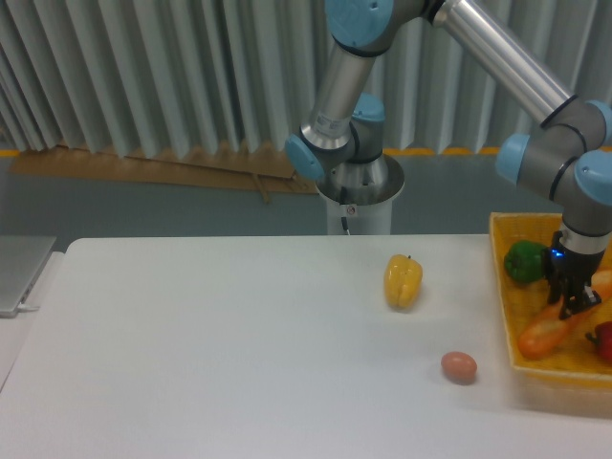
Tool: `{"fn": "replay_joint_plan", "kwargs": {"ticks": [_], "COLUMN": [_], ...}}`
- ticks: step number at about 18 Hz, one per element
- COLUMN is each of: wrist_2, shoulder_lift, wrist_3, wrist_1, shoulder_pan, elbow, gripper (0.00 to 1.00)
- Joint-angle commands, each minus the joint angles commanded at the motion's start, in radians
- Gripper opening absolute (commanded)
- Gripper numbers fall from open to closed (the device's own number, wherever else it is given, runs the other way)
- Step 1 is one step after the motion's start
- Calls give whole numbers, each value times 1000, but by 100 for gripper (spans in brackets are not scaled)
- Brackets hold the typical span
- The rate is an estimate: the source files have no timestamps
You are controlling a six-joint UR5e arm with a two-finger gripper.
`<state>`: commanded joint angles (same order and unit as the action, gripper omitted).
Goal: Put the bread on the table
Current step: 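Lower the open gripper onto the bread loaf's end and close it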
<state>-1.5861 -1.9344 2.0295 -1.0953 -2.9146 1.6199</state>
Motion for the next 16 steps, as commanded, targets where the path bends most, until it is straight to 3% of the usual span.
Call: {"fn": "replay_joint_plan", "kwargs": {"ticks": [2, 3, 4, 9, 16], "wrist_2": [6, 8, 9, 9, 6], "shoulder_lift": [5, 0, -11, -69, -86], "wrist_3": [2, 2, -2, -2, -3], "wrist_1": [0, 2, 5, 14, 14], "shoulder_pan": [-2, -3, -3, 0, 17], "elbow": [8, 8, 11, -23, -26], "gripper": [46, 64, 100, 100, 100]}}
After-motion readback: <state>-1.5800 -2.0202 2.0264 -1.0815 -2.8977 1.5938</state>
